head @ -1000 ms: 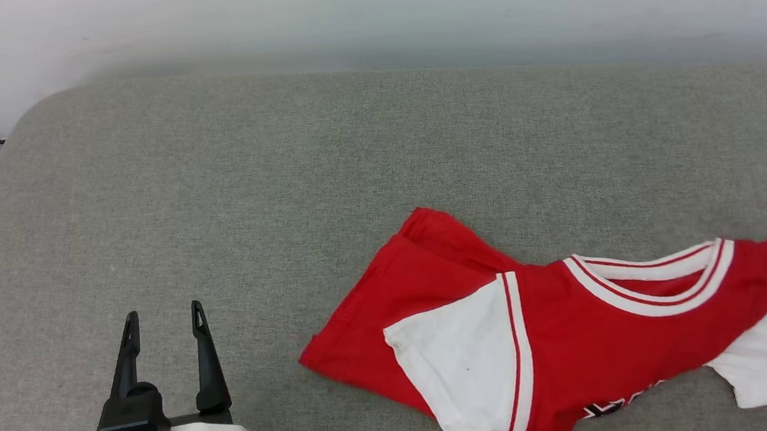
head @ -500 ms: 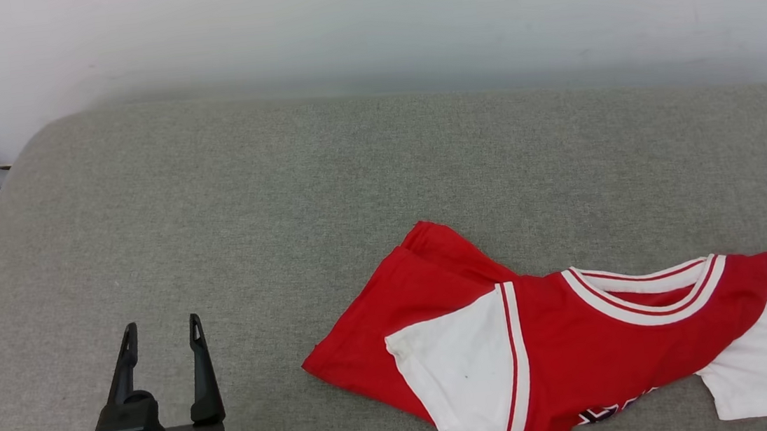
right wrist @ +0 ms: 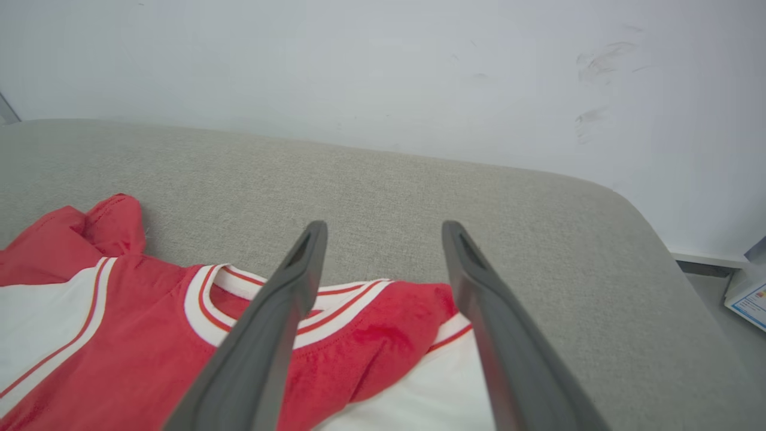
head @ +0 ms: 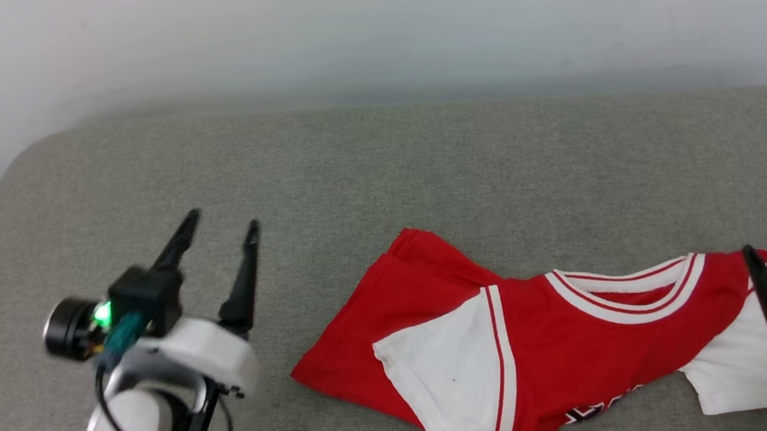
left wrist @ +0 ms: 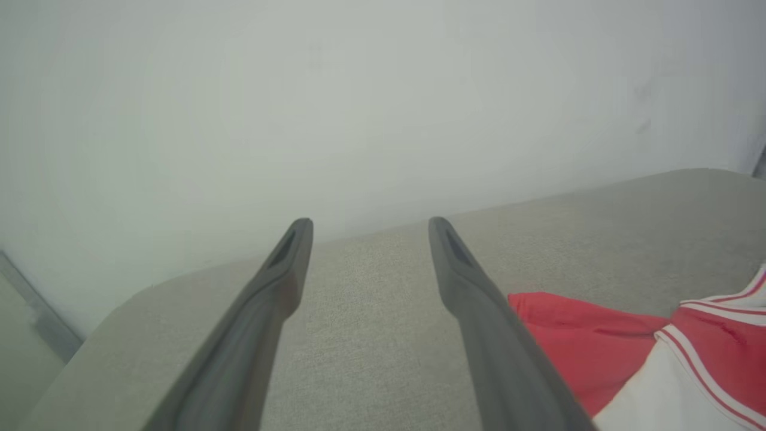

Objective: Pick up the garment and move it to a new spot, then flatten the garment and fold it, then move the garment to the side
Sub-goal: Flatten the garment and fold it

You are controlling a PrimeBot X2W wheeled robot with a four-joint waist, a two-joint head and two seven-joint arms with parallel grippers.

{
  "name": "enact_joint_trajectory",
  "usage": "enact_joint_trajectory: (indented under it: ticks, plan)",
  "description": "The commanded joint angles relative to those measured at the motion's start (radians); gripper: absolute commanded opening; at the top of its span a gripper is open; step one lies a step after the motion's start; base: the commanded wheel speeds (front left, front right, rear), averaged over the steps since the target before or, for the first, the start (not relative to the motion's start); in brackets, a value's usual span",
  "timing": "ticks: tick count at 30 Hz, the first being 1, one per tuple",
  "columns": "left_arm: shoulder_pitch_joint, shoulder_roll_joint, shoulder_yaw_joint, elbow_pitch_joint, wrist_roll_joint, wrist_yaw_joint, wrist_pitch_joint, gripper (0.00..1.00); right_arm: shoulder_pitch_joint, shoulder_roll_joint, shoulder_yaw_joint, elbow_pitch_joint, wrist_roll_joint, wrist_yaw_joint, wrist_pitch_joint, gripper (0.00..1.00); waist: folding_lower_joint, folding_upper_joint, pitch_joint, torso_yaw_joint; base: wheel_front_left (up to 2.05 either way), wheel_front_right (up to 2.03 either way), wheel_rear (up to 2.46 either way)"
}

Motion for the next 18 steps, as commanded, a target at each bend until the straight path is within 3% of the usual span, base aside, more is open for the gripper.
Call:
enact_joint_trajectory:
  ticks: [1, 14, 18]
  plan:
    - [-0.024, 0.011, -0.017, 0.004, -0.016, -0.007, 0.029, 1.0, 0.011, 0.011, 0.0, -0.014, -0.01, -0.001, 0.006, 1.0, 0.0, 0.0, 0.004, -0.006, 0.0, 0.0, 0.0]
    - [-0.344, 0.195, -0.499, 0.014, -0.49, -0.021, 0.609, 1.0, -0.03, 0.076, 0.023, -0.06, -0.046, -0.001, 0.009, 1.0, 0.0, 0.0, 0.076, -0.091, 0.0, 0.0, 0.0]
    - [-0.424, 0.236, -0.629, 0.035, -0.577, -0.021, 0.724, 1.0, -0.053, 0.079, 0.027, -0.052, -0.046, -0.001, 0.0, 1.0, 0.0, 0.0, 0.11, -0.122, 0.0, 0.0, 0.0]
